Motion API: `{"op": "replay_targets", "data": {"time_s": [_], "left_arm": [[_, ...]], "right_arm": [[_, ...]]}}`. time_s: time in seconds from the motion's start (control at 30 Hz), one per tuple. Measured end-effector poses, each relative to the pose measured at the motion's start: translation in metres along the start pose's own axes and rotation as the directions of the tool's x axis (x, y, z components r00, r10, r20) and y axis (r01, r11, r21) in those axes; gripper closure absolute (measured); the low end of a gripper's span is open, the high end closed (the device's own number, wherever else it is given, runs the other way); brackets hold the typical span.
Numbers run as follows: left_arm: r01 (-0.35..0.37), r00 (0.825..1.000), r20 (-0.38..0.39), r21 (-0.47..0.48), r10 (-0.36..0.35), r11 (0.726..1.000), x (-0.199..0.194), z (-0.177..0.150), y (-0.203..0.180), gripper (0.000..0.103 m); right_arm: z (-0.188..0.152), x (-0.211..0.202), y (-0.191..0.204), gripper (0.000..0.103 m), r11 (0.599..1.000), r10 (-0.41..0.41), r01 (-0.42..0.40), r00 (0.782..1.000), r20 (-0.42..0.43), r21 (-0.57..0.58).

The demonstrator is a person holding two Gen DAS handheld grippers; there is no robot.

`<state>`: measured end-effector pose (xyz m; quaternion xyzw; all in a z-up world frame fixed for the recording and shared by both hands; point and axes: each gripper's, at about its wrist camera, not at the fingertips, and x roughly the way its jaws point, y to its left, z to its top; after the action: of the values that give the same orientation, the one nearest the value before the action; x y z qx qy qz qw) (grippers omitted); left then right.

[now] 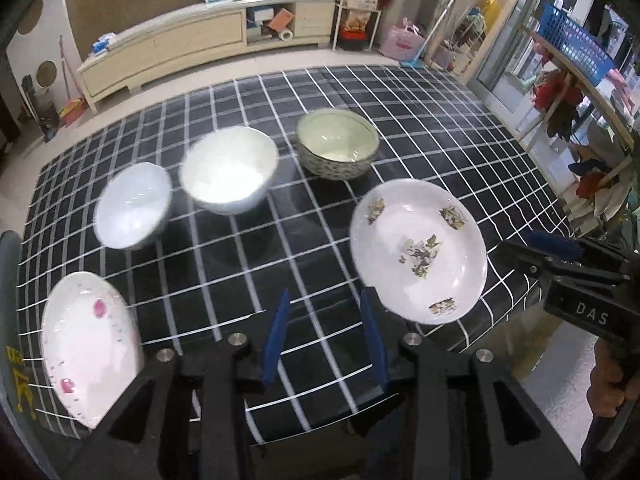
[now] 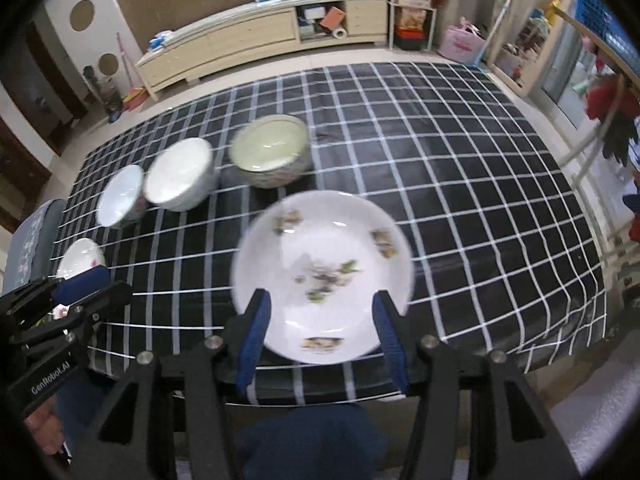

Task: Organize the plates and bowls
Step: 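Grasp the bear-print plate rim with the right gripper and lift it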

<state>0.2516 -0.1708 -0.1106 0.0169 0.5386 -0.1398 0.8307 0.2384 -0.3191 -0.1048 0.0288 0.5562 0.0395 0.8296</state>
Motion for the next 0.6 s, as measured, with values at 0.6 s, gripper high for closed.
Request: {"op": "replay_targets", "data": {"time_s": [0.6], "left_arm": [[-0.018,0.992,-0.129,-0.008,0.017,1.000,0.102,0.020,-0.018,0.069]], "right_arm": [[0.017,0.092,-0.052,0.046,1.000,0.000,0.001,0.998,-0.061,0.011]]}}
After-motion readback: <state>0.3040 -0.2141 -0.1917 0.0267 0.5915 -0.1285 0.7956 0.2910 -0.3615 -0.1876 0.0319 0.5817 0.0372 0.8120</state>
